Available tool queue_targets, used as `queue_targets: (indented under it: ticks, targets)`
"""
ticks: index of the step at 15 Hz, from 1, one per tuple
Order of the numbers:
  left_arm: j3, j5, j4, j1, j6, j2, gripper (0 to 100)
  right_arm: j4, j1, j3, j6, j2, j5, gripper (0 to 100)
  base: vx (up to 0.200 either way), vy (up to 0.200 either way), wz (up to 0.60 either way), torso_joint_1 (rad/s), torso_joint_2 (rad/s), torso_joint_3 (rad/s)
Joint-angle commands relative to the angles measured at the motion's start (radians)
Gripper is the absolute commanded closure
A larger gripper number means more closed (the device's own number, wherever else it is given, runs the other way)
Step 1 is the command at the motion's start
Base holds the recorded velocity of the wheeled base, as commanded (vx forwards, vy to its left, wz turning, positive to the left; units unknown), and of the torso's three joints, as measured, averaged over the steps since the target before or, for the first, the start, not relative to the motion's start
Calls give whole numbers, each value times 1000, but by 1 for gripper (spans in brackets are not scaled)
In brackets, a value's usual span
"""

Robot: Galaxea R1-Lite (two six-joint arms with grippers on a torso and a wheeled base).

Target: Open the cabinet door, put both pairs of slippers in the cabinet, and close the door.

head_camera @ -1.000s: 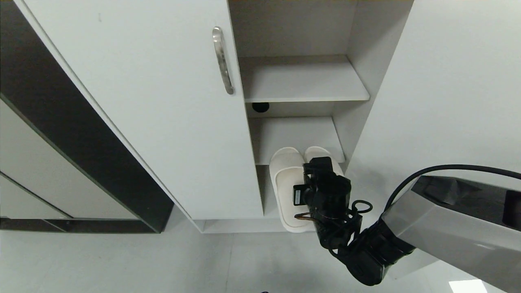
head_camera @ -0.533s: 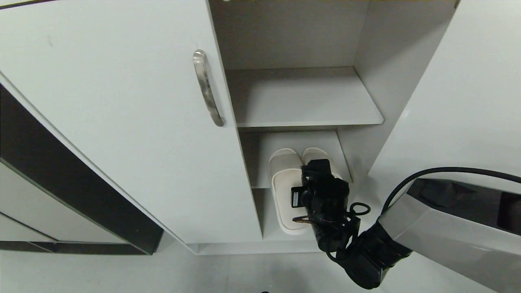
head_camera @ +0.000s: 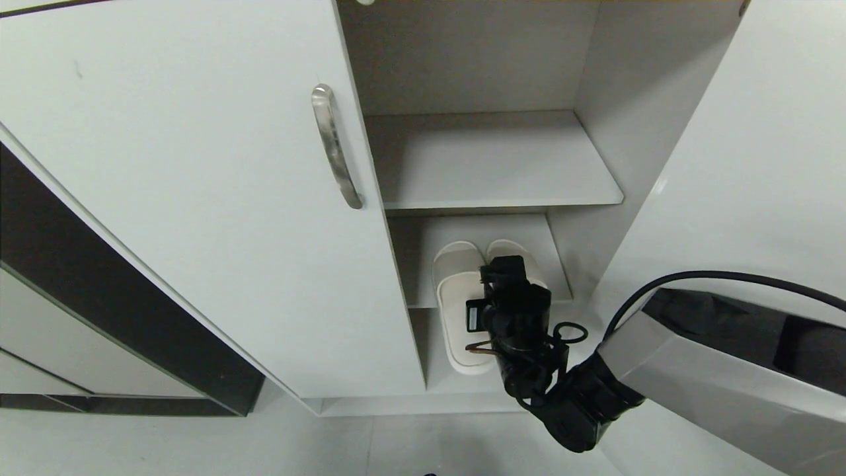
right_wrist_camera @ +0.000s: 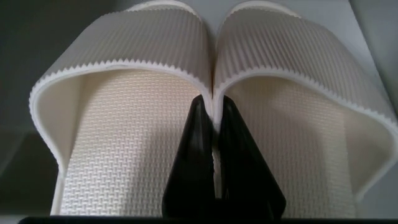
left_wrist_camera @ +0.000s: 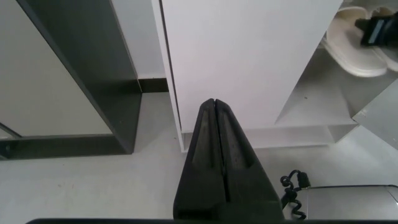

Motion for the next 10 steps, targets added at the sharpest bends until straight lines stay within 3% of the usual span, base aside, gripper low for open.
queue_targets:
  ticks: [1, 5, 10]
  targets:
    - [0, 2, 0, 1, -2, 2, 100, 69, -34, -145, 0, 50, 2, 100, 0, 0, 0, 0, 0, 0]
    - [0, 2, 0, 0, -2, 2, 100, 213, -91, -371, 0, 133, 2, 100, 0, 0, 0, 0, 0, 0]
    - [0, 2, 0, 0, -4, 0, 100, 279, -112, -479, 0, 179, 2, 100, 0, 0, 0, 0, 0, 0]
